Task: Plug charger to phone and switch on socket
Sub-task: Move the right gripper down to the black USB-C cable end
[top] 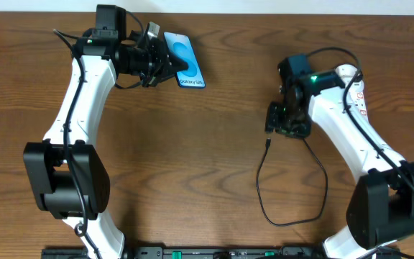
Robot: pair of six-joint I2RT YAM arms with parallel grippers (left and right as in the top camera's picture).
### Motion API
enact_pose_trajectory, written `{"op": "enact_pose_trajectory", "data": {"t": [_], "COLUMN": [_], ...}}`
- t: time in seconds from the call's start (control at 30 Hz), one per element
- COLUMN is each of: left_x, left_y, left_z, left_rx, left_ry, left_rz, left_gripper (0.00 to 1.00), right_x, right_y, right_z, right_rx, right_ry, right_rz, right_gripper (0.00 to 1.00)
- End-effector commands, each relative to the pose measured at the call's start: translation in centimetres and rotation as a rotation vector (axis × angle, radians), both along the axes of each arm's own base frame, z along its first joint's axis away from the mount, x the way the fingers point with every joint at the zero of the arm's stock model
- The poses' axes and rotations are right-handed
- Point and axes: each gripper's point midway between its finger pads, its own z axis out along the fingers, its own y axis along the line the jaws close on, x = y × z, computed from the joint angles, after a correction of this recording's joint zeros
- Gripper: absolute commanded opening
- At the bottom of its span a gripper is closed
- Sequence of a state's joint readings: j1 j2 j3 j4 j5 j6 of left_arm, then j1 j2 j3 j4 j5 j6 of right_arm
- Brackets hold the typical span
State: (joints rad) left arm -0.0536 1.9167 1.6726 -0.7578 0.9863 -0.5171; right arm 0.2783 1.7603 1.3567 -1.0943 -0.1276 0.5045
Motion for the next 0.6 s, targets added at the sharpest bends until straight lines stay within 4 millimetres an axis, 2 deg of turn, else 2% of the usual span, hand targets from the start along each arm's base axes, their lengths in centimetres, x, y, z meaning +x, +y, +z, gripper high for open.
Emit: {"op": "enact_pose_trajectory", "data": {"t": [0.0,0.13,0.27,0.47,0.57], "left_x": [-0.1,-0.1,-0.2,-0.2,-0.2], "left_y": [-0.1,-0.1,-0.1,-0.1,-0.1], "left_z": [1.8,1.8,1.8,1.8,1.8], "left_rx": [-0.008,-0.007,-0.007,-0.007,-0.007], "left_ry": [-0.069,-0.069,-0.067,-0.067,-0.067], "left_rz": [-0.023,-0.023,-0.023,-0.023,-0.023], "left_gripper": [0.07,0.08,0.07,0.07,0.07], "right_x": [-1.7,-2.5,-3.2,-3.6,-3.1], "right_y": [0.6,2.1,1.3,0.8,0.3], "right_z": [-2.8,-4.8,-6.7,-7.8,-8.0], "right_rx": [0.041,0.144,0.114,0.091,0.064], "right_ry": [0.046,0.053,0.051,0.048,0.022], "right_rz": [-0.003,0.002,-0.012,-0.032,-0.033], "right_gripper": [0.53,0.45,0.33,0.37,0.37]}}
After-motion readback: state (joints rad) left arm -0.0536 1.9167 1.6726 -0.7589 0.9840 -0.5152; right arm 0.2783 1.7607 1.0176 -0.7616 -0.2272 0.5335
